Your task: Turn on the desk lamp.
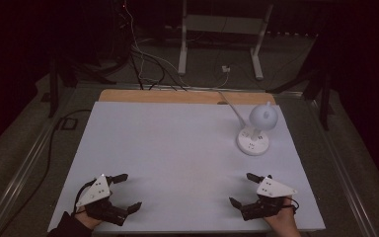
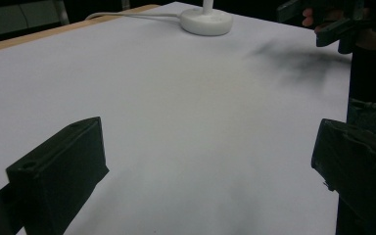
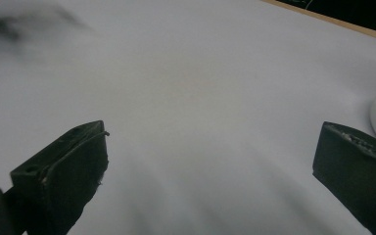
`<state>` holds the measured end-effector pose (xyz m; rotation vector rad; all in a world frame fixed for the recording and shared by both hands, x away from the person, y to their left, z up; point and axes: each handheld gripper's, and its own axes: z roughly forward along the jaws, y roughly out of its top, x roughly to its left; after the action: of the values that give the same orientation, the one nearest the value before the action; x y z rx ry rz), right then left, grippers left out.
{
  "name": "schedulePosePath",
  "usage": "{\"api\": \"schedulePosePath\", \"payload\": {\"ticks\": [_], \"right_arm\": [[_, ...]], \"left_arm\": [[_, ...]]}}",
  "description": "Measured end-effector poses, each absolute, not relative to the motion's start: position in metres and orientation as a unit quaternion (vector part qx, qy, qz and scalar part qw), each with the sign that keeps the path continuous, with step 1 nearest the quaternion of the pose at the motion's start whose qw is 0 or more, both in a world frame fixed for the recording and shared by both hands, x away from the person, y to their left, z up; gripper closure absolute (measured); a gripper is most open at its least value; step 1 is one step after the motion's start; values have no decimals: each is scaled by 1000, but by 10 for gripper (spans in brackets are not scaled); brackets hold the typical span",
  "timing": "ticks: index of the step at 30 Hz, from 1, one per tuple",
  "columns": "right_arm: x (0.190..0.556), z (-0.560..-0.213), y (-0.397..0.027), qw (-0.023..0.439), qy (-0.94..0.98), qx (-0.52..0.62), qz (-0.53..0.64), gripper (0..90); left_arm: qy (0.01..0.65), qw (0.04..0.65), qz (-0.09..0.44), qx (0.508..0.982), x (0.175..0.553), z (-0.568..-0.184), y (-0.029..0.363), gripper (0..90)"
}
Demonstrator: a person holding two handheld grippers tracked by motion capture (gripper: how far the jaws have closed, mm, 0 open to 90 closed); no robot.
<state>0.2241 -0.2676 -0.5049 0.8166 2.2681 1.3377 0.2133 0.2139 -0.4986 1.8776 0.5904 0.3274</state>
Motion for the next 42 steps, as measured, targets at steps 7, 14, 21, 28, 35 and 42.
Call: {"api": "schedulePosePath", "payload": {"ticks": [7, 14, 21, 28, 35, 42], "right_arm": [[226, -505, -272, 193, 801, 298, 483, 0], [228, -508, -269, 171, 816, 296, 467, 0], [227, -507, -264, 148, 825, 291, 462, 0], [227, -505, -259, 136, 835, 284, 451, 0], [224, -498, -251, 129, 841, 279, 445, 0], [224, -489, -244, 112, 842, 274, 452, 0]], "left_arm": [[247, 544, 135, 791, 213, -498, 214, 4], [241, 545, 133, 792, 212, -497, 213, 4], [242, 548, 130, 790, 213, -496, 213, 4], [242, 549, 131, 790, 212, -496, 212, 4], [244, 548, 129, 790, 213, -496, 212, 4], [243, 547, 131, 790, 212, -496, 212, 4]]}}
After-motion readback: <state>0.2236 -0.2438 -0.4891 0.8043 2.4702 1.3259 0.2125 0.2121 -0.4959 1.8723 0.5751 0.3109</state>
